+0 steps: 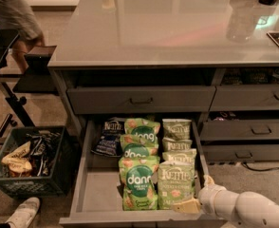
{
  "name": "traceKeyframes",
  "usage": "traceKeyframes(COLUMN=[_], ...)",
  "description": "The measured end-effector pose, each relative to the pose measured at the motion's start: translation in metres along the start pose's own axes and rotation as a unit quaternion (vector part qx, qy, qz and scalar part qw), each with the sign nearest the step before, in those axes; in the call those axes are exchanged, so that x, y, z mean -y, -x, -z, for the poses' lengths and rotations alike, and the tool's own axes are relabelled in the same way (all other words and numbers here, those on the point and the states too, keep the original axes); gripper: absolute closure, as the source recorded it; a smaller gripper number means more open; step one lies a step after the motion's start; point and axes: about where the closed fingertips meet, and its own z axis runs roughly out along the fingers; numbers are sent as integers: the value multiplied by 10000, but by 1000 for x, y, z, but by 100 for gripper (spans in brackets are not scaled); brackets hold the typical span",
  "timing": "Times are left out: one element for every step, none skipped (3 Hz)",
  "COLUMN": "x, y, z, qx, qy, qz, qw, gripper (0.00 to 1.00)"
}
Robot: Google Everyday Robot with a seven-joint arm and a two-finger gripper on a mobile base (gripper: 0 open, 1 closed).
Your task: Pick green jalapeno chip bag from middle drawer and place on counter
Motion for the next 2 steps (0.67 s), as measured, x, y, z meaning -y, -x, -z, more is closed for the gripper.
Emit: traceKeyframes(x=[-2,-2], y=[-9,-9], z=[-20,-21], qx=[-76,-78], qy=[-185,-190], qz=[-98,-101], qw=[9998,9997], gripper=[6,6])
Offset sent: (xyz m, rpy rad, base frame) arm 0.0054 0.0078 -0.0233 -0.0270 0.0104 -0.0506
